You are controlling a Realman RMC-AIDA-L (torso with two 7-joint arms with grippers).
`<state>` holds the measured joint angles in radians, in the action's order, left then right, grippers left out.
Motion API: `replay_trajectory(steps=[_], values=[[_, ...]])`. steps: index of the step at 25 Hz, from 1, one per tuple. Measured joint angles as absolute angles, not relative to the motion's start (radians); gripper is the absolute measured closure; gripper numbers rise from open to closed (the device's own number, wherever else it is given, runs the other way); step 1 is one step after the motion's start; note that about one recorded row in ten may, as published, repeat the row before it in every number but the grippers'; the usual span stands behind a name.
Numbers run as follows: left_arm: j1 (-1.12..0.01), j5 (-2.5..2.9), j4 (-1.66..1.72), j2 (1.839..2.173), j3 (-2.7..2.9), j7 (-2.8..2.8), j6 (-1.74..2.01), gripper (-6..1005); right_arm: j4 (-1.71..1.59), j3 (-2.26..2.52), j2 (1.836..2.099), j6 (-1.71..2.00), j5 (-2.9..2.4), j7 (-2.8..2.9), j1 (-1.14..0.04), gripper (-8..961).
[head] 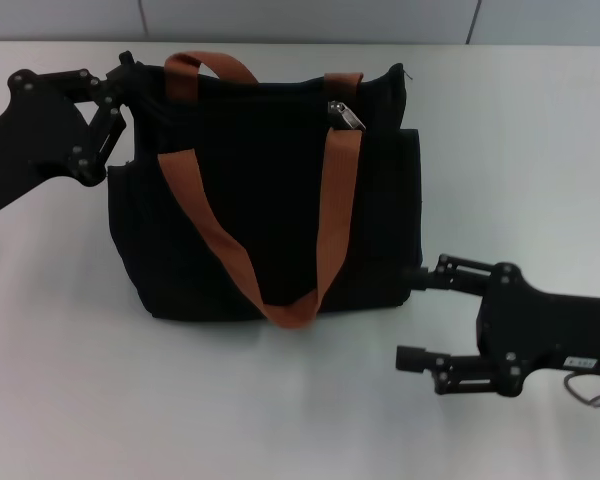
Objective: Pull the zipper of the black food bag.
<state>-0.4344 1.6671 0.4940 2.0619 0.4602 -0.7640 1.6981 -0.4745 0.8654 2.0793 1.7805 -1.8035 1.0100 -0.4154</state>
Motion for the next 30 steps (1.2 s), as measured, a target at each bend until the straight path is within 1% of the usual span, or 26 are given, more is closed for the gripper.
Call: replay_trajectory(steps=[3, 9, 10, 11, 14, 15, 17, 19, 20, 22, 23, 24, 26, 28, 30], values=[[-0.424, 1.666, 0.494, 2.062, 0.460, -0.799, 1.692, 843, -0.420, 0.870, 2.079, 1.754, -1.815, 0.953, -0.429, 136], [-0.397, 1.663, 0.497, 2.060, 0.459, -0.901, 1.683, 839, -0.416, 0.871, 2.079, 1.751, -1.815, 0.940, -0.435, 136], [-0.395, 1.666, 0.501, 2.055, 0.459, -0.941, 1.676, 839, -0.416, 0.871, 2.078, 1.751, -1.815, 0.936, -0.436, 136], [-0.389, 1.676, 0.512, 2.038, 0.465, -1.028, 1.667, 838, -0.416, 0.870, 2.078, 1.746, -1.815, 0.929, -0.437, 136], [-0.375, 1.696, 0.544, 2.006, 0.472, -1.162, 1.666, 836, -0.415, 0.870, 2.079, 1.729, -1.816, 0.927, -0.438, 136], [-0.375, 1.696, 0.544, 2.006, 0.472, -1.162, 1.666, 835, -0.415, 0.870, 2.079, 1.729, -1.816, 0.927, -0.438, 136], [-0.364, 1.716, 0.575, 1.984, 0.472, -1.251, 1.673, 834, -0.410, 0.870, 2.080, 1.712, -1.816, 0.927, -0.442, 136], [-0.354, 1.742, 0.609, 1.967, 0.472, -1.323, 1.688, 753, -0.370, 0.871, 2.081, 1.678, -1.816, 0.926, -0.466, 136], [-0.345, 1.772, 0.646, 1.951, 0.472, -1.392, 1.731, 713, -0.339, 0.871, 2.081, 1.660, -1.816, 0.921, -0.485, 136], [-0.342, 1.784, 0.660, 1.939, 0.472, -1.420, 1.773, 632, -0.329, 0.871, 2.081, 1.652, -1.816, 0.917, -0.491, 136], [-0.342, 1.784, 0.660, 1.939, 0.472, -1.420, 1.773, 528, -0.323, 0.871, 2.082, 1.646, -1.816, 0.914, -0.496, 136], [-0.342, 1.791, 0.662, 1.931, 0.473, -1.430, 1.827, 424, -0.319, 0.871, 2.083, 1.641, -1.816, 0.911, -0.499, 136], [-0.342, 1.791, 0.662, 1.926, 0.472, -1.425, 1.898, 359, -0.313, 0.871, 2.084, 1.637, -1.816, 0.905, -0.505, 136], [-0.342, 1.791, 0.662, 1.926, 0.472, -1.425, 1.898, 294, -0.307, 0.871, 2.084, 1.636, -1.816, 0.900, -0.508, 136], [-0.343, 1.793, 0.655, 1.929, 0.485, -1.382, 1.979, 229, -0.292, 0.871, 2.084, 1.635, -1.814, 0.886, -0.514, 136]])
